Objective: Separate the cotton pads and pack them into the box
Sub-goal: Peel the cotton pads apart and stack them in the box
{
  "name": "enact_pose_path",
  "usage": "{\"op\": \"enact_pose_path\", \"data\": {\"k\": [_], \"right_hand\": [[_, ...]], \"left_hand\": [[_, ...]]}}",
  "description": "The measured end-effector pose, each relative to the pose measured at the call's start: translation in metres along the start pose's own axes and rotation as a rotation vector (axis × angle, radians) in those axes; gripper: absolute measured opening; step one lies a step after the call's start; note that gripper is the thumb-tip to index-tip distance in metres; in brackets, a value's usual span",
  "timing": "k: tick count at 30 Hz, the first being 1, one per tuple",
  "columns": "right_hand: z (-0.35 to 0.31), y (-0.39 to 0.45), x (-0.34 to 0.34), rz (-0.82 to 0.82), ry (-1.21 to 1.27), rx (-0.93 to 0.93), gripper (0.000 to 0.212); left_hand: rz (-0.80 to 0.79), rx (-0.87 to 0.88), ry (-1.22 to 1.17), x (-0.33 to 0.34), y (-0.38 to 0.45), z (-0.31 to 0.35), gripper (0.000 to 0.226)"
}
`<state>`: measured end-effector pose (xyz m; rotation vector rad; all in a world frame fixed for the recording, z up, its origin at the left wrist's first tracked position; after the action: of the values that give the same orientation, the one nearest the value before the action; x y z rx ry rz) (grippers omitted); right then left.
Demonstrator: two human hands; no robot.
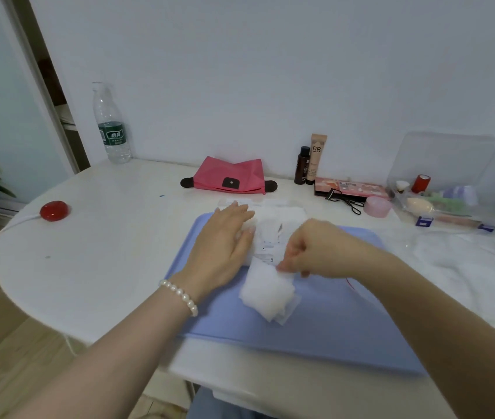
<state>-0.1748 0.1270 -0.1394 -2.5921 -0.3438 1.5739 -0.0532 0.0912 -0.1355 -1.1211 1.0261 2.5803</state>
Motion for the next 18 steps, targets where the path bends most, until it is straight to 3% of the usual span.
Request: {"op": "enact_pose_path", "data": {"k": [2,3,8,11,13,15,18], "right_hand": [[0.015,-0.004,0.021,-0.02,-0.094,0.118,0.038],[0.02,-0.003,0.03,-0.005,-0.075,0.142,0.041],[0.025,0.002,0.056,0.014,0.068,0.146,0.056],[0.019,0.002,0.055,0.058,0.175,0.079,0.035],[0.02,0.002,0.048,0.108,0.342,0.059,0.034],[0.027,0.001,0.036,0.143,0.638,0.069,0.026],[0.022,-0.004,0.019,0.082,0.968,0.034,0.038]], "left_hand": [[0.153,0.05,0.008,-0.017,-0.011,0.009,0.037],[0.157,0.027,0.005,-0.018,-0.015,0.009,0.033],[-0.109,-0.26,-0.099,0.006,-0.031,-0.013,0.006],[-0.147,-0.372,-0.211,0.005,-0.036,-0.025,0.006],[-0.104,-0.437,-0.362,0.0,-0.035,-0.026,0.014],[-0.096,-0.485,-0.602,0.002,-0.033,-0.02,0.037],[-0.165,-0.528,-0.834,0.018,-0.028,-0.007,0.072]]}}
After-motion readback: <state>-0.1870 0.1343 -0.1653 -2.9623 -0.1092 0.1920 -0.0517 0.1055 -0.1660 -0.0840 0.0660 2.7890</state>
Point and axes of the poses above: each hand's wrist, its own y-axis towards the middle knuckle, its own x-axis out of the palm, z = x × y, the point moved 10 cm from there along y, towards the middle knuckle
